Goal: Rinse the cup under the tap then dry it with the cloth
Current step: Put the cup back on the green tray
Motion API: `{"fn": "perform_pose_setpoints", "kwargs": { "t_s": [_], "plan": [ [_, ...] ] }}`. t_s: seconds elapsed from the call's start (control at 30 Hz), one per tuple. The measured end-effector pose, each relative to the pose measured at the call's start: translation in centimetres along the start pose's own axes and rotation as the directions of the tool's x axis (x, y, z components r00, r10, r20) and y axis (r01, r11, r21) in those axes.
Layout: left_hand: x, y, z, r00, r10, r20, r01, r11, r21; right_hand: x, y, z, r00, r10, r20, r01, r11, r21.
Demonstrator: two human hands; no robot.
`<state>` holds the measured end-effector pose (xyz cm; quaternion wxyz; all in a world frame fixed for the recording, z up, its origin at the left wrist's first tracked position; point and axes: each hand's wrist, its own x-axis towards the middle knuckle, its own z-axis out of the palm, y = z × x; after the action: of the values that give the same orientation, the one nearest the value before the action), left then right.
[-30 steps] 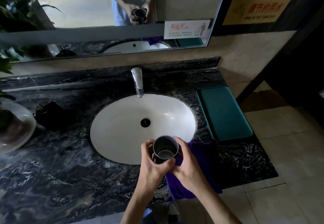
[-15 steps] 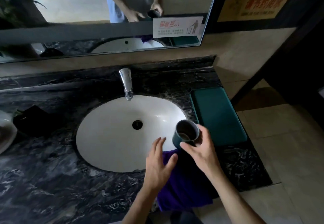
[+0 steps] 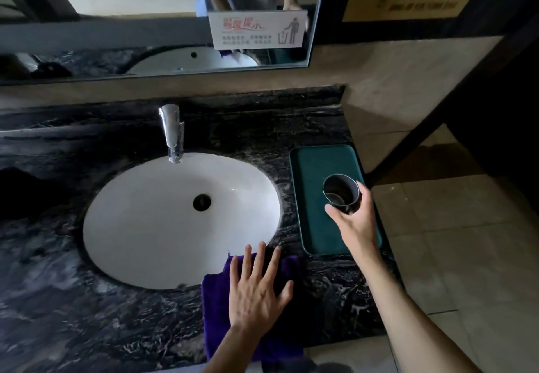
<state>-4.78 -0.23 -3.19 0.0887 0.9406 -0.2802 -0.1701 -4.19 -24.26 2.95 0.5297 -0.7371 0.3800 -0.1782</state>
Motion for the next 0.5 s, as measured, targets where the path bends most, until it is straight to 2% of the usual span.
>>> {"fn": "perform_pose_setpoints", "kwargs": {
  "t_s": [0.2,0.5],
  "plan": [
    [0.2,0.1,0.2,1.000,-0.015,0.007,0.014,0.999,0.031,1.2,0.7,0.2,1.000,-0.003,0.020,0.003,1.000,0.011],
    [0.2,0.0,0.5,0.998,-0.012,-0.059,0.016,0.998,0.057,1.8,2.0,0.6,0.996,0.057,0.071,-0.058,0.998,0.003]
  ]
}}
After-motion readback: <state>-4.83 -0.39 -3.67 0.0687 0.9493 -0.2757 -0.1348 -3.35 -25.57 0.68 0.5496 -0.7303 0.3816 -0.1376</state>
